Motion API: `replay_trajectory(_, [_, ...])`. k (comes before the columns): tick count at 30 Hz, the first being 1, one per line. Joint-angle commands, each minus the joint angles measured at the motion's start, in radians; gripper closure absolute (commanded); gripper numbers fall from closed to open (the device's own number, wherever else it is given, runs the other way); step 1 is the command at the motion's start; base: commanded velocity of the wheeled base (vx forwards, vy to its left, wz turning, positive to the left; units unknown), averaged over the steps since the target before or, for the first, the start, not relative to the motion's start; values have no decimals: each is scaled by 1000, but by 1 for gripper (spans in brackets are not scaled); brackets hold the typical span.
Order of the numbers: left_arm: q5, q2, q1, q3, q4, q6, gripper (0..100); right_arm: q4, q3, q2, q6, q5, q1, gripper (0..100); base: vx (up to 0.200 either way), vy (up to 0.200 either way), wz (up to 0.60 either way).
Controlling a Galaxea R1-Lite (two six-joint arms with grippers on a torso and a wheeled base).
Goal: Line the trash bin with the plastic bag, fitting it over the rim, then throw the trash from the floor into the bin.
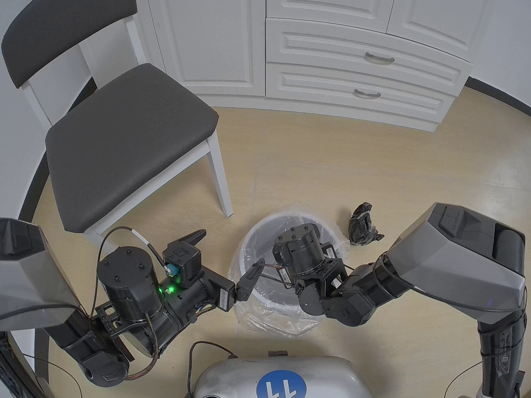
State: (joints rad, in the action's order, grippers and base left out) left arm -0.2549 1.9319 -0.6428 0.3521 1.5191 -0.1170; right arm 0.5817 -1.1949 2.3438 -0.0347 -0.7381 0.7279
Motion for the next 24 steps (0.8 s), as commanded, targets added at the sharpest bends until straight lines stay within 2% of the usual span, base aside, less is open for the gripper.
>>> replay_trajectory(1, [-268, -14, 89, -4, 15, 4, 0, -5, 0, 20, 1, -1, -4, 100, 0, 0, 0])
replay_trajectory(8, [-268, 19, 114, -5, 15, 4, 0, -5, 9, 0, 4, -1, -5, 100, 0, 0, 0])
replay_trajectory(20, [-264, 22, 204, -4, 15, -26, 0, -5, 40, -106, 9, 11, -27, 100, 0, 0, 0])
replay_trajectory(24, [-213, 10, 164, -2, 16, 10, 0, -3, 34, -78, 10, 14, -24, 100, 0, 0, 0])
